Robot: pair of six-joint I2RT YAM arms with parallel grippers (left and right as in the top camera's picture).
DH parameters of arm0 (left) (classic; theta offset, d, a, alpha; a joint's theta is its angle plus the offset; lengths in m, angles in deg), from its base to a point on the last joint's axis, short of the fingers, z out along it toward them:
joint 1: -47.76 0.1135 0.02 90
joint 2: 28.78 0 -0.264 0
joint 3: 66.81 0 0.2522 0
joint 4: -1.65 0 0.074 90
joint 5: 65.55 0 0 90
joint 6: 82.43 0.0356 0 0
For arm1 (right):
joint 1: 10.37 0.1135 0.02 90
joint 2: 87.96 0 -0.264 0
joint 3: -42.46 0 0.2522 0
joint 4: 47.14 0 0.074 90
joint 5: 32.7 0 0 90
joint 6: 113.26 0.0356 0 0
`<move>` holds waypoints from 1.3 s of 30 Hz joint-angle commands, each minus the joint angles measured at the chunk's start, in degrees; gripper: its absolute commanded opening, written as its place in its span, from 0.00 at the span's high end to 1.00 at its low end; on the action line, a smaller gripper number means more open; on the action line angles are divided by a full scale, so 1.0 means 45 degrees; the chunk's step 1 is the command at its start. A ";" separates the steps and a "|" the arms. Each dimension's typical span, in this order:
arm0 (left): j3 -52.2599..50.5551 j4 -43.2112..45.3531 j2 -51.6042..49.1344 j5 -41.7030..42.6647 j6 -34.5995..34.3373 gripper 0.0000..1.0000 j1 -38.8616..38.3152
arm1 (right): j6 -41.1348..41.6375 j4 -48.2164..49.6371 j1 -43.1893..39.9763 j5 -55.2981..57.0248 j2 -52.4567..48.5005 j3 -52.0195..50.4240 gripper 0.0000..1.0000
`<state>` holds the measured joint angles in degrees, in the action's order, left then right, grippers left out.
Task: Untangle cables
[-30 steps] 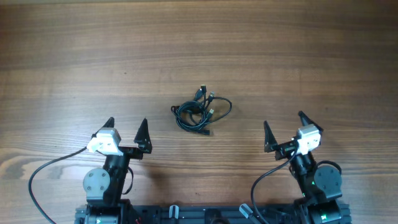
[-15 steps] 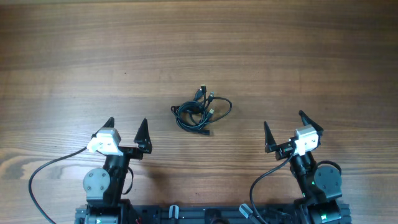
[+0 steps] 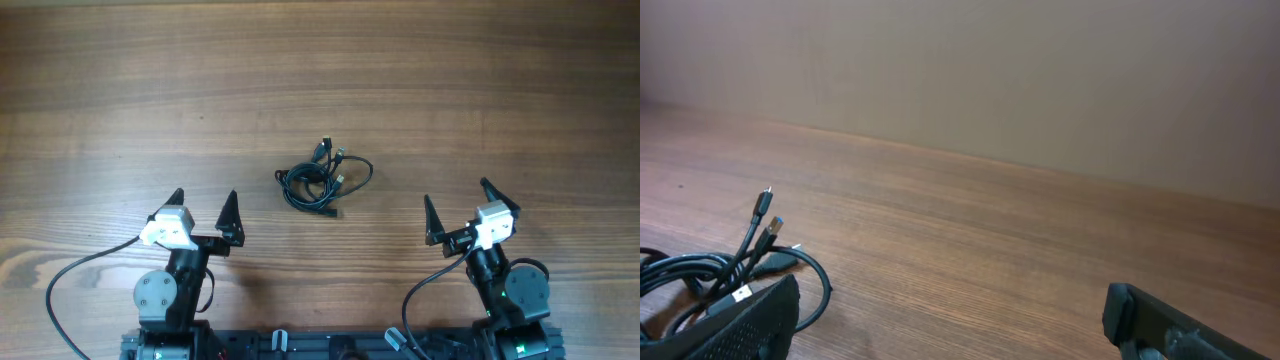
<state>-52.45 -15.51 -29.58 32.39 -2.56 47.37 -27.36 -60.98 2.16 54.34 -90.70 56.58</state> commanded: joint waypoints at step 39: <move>1.2760 -0.8165 -1.6373 0.2696 -0.3691 0.32 -0.2871 | 0.1491 -0.8981 -0.0039 -0.5357 -1.6223 1.4751 0.00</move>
<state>4.07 -48.60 -99.94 52.32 -11.65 37.38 -22.83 -102.42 2.12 32.22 -161.78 121.62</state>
